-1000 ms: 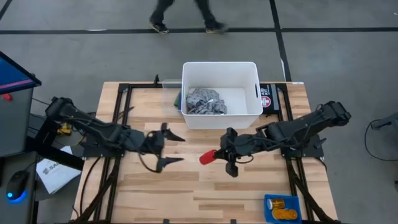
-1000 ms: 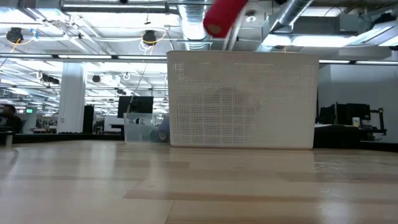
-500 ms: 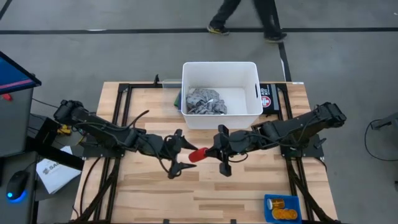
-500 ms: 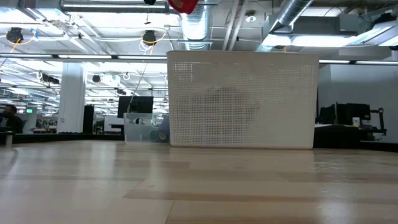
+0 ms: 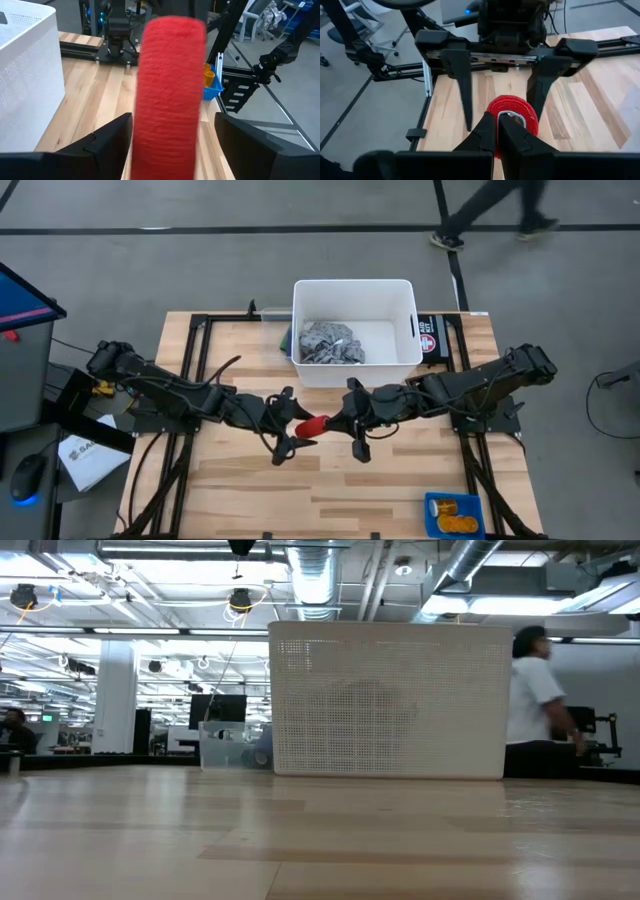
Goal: Pick & Place Medicine items
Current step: Put the red rolled bandage into the transparent bin
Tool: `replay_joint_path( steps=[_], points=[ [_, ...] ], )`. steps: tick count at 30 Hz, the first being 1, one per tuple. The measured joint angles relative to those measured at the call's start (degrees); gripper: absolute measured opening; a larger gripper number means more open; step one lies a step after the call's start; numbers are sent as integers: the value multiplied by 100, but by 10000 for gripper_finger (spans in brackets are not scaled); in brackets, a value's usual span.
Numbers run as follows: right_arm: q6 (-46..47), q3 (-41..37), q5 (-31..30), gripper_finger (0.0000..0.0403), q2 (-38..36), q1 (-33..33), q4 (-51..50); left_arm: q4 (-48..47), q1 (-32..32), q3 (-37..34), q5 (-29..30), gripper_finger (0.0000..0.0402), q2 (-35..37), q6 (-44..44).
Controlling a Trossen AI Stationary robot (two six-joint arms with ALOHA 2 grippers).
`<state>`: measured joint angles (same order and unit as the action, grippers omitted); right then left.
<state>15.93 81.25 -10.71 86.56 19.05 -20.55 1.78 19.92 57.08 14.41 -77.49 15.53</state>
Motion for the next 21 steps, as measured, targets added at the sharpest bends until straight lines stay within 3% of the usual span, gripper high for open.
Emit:
replay_joint_path(
  steps=[5, 15, 21],
  points=[
    [-3, 0, 21, 0, 0, -40, 3, 8, -90, 0, 4, 243, 0, 0],
    [-2, 0, 43, 2, 0, -46, -1, 50, -131, 0, -149, 134, 2, 120],
    [59, -9, 41, 71, 0, -41, 1, 13, -131, 0, -187, 107, 5, 120]
  ],
)
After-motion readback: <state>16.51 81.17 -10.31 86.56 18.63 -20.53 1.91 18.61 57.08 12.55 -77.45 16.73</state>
